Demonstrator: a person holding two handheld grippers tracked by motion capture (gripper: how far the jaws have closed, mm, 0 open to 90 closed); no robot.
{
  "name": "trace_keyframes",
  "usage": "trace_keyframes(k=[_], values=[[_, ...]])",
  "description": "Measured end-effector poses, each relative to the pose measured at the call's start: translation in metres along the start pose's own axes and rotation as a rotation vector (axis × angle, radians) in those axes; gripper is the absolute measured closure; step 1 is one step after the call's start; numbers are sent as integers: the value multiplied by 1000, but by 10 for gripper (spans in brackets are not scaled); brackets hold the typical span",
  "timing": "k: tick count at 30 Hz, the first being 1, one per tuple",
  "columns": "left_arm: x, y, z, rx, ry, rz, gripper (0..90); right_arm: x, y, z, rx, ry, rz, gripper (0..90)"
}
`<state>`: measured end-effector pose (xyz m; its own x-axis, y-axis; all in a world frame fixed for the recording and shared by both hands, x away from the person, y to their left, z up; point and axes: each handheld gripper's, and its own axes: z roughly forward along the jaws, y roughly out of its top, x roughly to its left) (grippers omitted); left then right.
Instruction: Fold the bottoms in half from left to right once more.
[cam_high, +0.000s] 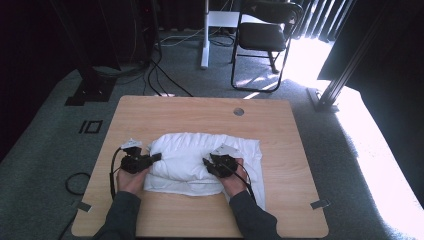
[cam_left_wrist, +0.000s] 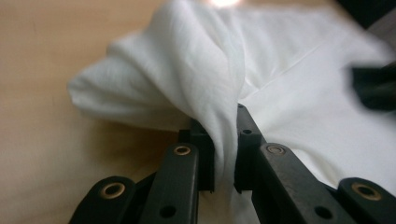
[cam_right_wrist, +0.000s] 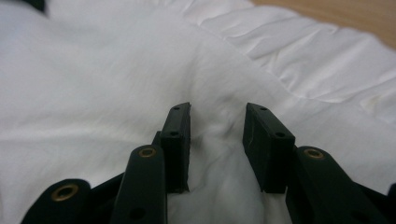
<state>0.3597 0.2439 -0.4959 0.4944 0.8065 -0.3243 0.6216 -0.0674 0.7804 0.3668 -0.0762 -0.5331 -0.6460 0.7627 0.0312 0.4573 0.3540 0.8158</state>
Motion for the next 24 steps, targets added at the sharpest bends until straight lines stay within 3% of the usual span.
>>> trace_keyframes(k=[4, 9, 12, 14, 16, 18, 19, 21, 22, 24], values=[[-24, 25, -12, -45, -51, 90, 853, 3, -3, 8, 24, 8, 7, 633], [-57, 54, -14, -88, -137, 174, 856, 10, -4, 19, 38, 67, 48, 647], [-78, 62, -5, -71, -135, 248, 856, 18, -1, 26, 42, 93, 52, 642], [-87, 65, 2, -59, -121, 281, 855, 20, 3, 26, 52, 113, 63, 573], [-92, 67, 5, -58, -117, 296, 855, 17, 8, 13, 37, 129, 93, 457], [-93, 69, 5, -56, -110, 305, 855, 9, 11, -12, -24, 120, 94, 449], [-94, 69, 5, -54, -109, 312, 854, 3, 10, -26, -53, 100, 80, 458], [-94, 70, 5, -53, -108, 313, 854, -15, 6, -53, -87, -6, 69, 516], [-94, 71, 5, -51, -106, 314, 854, -26, 2, -63, -82, -42, 75, 523], [-97, 72, 6, -50, -106, 322, 854, -45, -11, -70, -6, -41, 89, 538]])
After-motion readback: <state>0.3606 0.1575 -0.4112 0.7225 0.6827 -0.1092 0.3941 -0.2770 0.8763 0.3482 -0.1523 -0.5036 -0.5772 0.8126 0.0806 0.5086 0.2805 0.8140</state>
